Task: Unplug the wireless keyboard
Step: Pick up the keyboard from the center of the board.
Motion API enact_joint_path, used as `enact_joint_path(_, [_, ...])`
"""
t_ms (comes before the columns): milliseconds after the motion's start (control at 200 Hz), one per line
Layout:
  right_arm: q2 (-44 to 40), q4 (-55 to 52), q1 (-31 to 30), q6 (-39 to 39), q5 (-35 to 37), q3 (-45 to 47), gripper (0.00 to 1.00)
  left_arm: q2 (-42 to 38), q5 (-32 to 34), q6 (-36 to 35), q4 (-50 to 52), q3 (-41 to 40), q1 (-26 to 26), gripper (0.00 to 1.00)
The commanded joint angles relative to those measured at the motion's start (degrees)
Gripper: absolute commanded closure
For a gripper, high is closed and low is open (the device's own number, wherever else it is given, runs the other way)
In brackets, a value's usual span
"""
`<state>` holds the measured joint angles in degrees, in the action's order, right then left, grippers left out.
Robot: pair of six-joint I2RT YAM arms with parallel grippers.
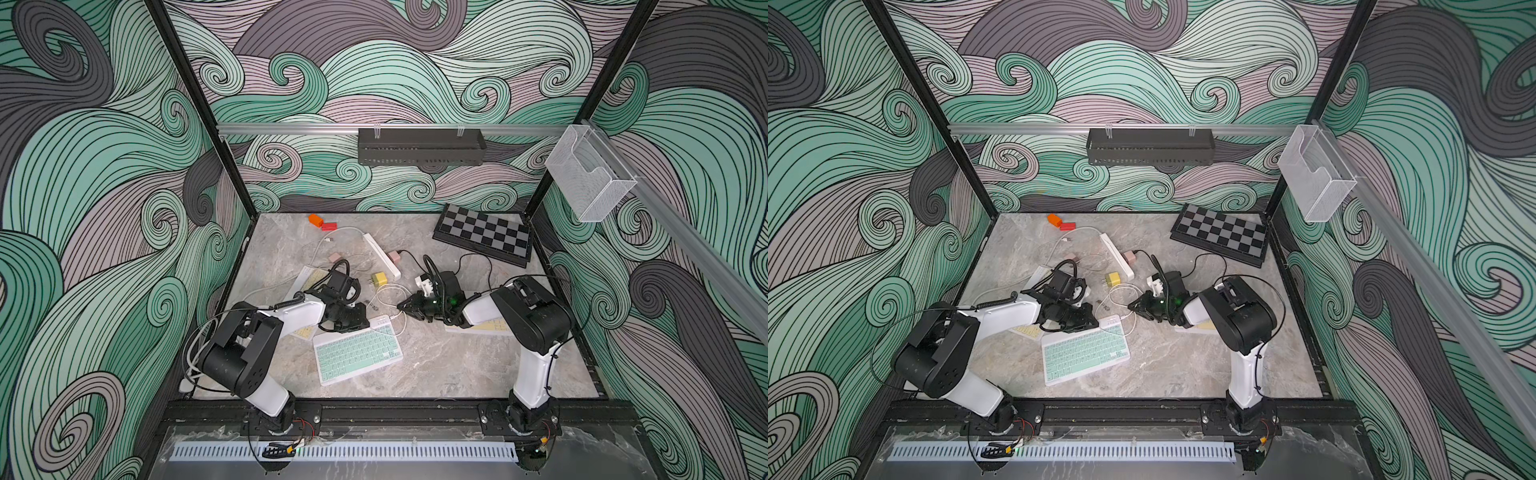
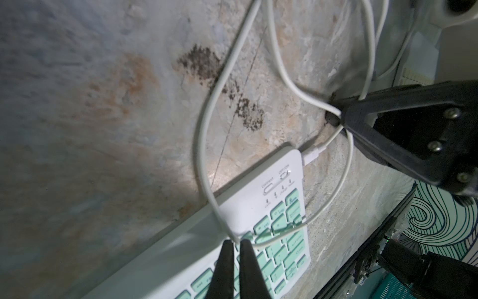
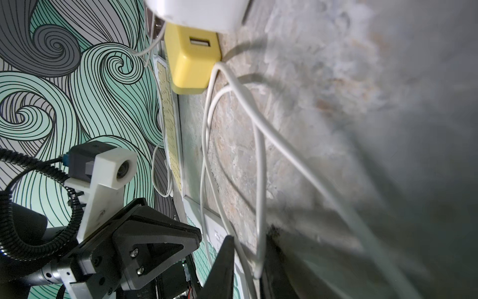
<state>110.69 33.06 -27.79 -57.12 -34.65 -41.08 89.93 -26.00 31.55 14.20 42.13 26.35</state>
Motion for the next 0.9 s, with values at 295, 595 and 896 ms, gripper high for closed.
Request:
enact_joint_path(295, [-2.06, 3.84, -0.27, -1.77, 1.5, 0.04, 0.9, -2.63, 0.31, -1.52, 3.53, 3.41, 0.33, 0.89])
enact_joint_path(595, [-7.6, -4.34, 0.02, -0.53, 0.72, -0.69, 0.88, -8.01, -4.91, -5.49, 6.61, 2.17, 1.78, 0.75])
enact_joint_path(896, [-10.9, -13.69, 1.99, 5.61, -5.68, -2.27, 0.89, -12.61, 8.65, -14.3, 19.49, 7.09, 0.59, 0.64])
